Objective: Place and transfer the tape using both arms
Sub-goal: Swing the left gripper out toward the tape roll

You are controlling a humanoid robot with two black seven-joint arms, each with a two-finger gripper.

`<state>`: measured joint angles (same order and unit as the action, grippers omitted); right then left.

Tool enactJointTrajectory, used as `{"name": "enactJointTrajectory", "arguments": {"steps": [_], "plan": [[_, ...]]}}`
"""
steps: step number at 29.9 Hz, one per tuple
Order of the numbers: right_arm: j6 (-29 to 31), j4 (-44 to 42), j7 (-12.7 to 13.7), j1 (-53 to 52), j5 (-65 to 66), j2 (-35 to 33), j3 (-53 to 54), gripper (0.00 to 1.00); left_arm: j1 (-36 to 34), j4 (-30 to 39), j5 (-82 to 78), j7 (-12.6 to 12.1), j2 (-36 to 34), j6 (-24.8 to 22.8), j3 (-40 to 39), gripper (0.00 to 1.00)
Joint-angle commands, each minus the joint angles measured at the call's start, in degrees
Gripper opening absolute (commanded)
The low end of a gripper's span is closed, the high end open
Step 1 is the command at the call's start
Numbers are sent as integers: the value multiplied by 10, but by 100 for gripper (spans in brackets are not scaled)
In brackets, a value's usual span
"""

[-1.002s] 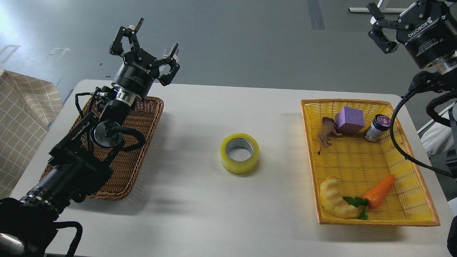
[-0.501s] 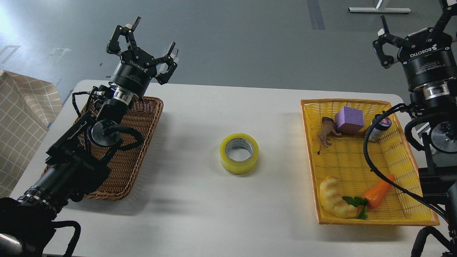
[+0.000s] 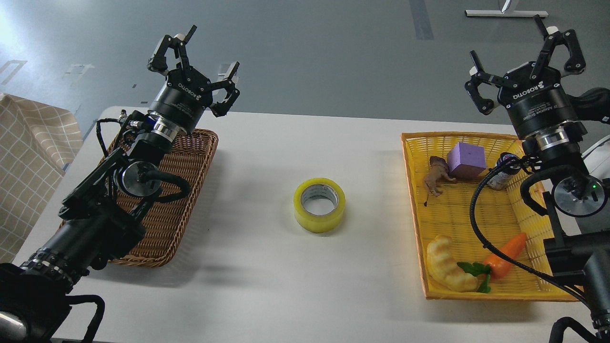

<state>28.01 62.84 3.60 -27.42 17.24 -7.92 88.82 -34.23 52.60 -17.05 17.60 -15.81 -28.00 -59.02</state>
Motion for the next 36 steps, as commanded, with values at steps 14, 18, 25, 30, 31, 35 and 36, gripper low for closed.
{"name": "enactJointTrajectory", "arguments": {"steps": [14,18,25,30,31,35,36], "plan": [[0,-1,1,10,-30,-2,3,100,-3,152,-416,104,-41,0,5,98],[0,-1,0,20,-30,-2,5,100,0,177,-491,104,-52,18,6,98],[0,1,0,34,-31,-3,6,100,0,226,-618,104,-83,82,64,98],[0,2,0,37,-31,-3,7,100,-7,245,-678,104,-99,145,133,98],[0,2,0,38,-31,-3,7,100,-8,245,-686,98,-101,146,138,98],[0,4,0,43,-31,-8,7,100,-7,245,-773,88,-102,161,153,98],[0,4,0,45,-31,-10,7,100,-6,245,-814,87,-101,171,155,98]]}}
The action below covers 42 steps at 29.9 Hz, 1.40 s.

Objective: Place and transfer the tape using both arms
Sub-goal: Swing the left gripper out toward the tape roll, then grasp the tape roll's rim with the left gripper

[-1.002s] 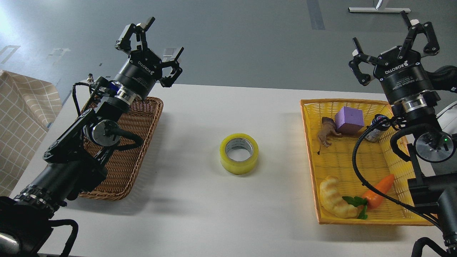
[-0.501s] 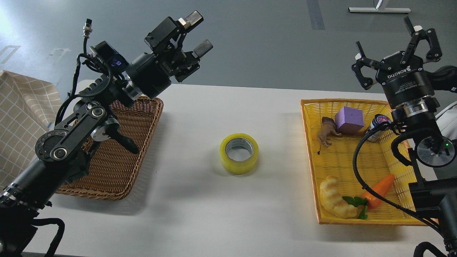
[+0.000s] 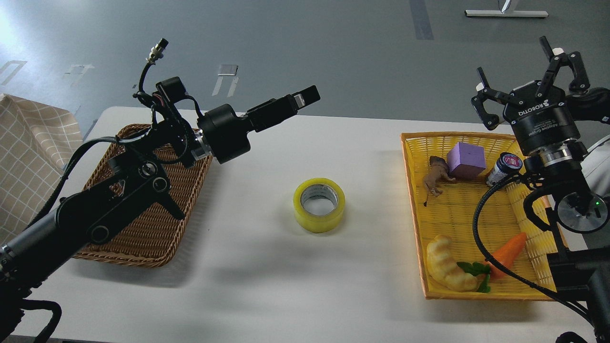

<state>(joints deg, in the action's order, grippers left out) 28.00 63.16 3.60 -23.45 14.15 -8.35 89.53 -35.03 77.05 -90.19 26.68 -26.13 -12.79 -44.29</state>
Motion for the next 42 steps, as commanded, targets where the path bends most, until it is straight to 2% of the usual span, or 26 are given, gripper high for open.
{"name": "enactJointTrajectory", "arguments": {"steps": [1,4,6,8,12,14,20,25,31,42], "plan": [[0,1,0,5,0,-5,-1,100,4,0,-102,-4,3,22,10,98],[0,2,0,6,0,-6,-1,100,4,0,-154,-16,6,22,17,98],[0,2,0,6,0,-6,-1,100,2,0,-172,-42,6,22,25,98],[0,2,0,6,0,-5,-1,100,-2,0,-185,-79,3,22,45,98],[0,2,0,6,0,-4,-1,100,-2,0,-205,-119,6,22,48,98],[0,2,0,6,0,-4,-1,100,-1,0,-218,-149,6,21,53,98],[0,2,0,8,1,-5,-1,100,-36,1,-245,-156,2,20,100,98],[0,2,0,14,1,-4,-1,100,-69,-1,-277,-176,6,9,149,98],[0,3,-1,14,1,-4,-1,100,-66,-4,-277,-204,8,-47,153,98],[0,4,-1,16,1,-3,-2,100,-72,-30,-278,-218,41,-63,171,98]]}}
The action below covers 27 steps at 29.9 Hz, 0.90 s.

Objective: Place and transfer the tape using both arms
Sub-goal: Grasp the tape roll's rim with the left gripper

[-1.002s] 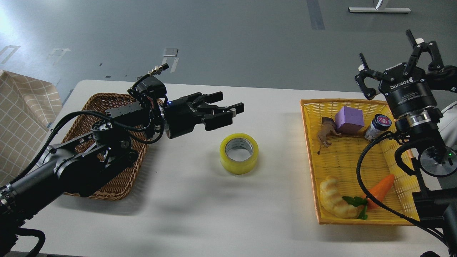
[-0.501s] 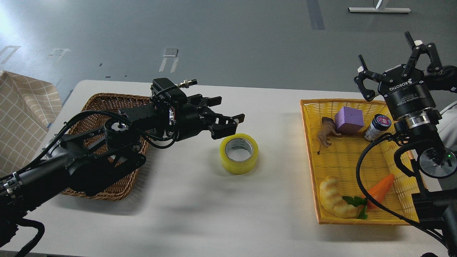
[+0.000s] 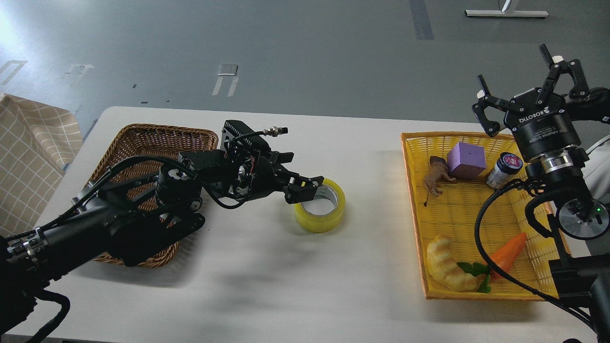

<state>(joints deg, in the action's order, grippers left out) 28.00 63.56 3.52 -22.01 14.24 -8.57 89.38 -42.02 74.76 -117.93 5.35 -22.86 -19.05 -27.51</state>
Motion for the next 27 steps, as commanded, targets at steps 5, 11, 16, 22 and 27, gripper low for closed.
{"name": "enactJointTrajectory", "arguments": {"steps": [5,11,16,22,27], "plan": [[0,0,0,5,0,0,0,100,0,-28,0,-6,29,2,13,98],[0,0,0,8,0,-1,0,100,1,-57,0,-6,39,2,14,97],[0,0,0,8,0,0,0,100,2,-61,0,-7,40,2,14,97],[0,0,0,11,0,-1,0,100,4,-89,2,-17,63,2,18,96],[0,0,-1,13,0,-2,1,100,4,-106,2,-17,69,2,22,94]]}}
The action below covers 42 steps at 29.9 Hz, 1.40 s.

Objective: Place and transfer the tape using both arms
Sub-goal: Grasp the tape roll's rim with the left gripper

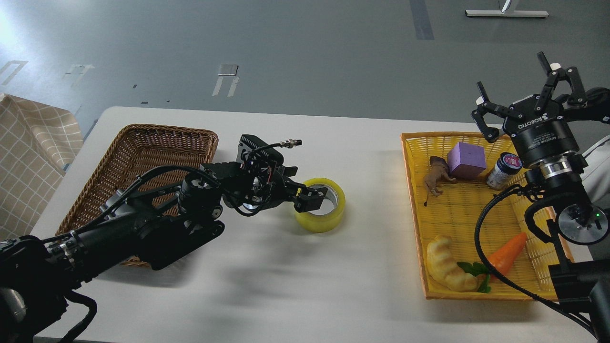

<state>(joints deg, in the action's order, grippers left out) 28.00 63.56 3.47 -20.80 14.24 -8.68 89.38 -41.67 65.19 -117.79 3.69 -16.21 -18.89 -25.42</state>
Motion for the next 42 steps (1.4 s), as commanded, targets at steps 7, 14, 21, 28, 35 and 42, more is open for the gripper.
{"name": "enactJointTrajectory", "arguments": {"steps": [7,14,21,28,35,42], "plan": [[0,0,-2,4,0,0,1,100,1,-16,0,-9,2,0,2,86],[0,0,-3,4,0,0,1,100,2,-25,0,-11,3,1,2,82],[0,0,-3,5,0,0,0,100,7,-30,0,-11,5,1,3,76],[0,0,-4,5,0,0,1,100,7,-36,0,-18,10,0,3,61],[0,0,-4,7,0,-1,1,100,8,-45,1,-23,15,0,3,47],[0,0,-5,8,0,0,1,100,12,-48,0,-23,15,0,3,14]]}}
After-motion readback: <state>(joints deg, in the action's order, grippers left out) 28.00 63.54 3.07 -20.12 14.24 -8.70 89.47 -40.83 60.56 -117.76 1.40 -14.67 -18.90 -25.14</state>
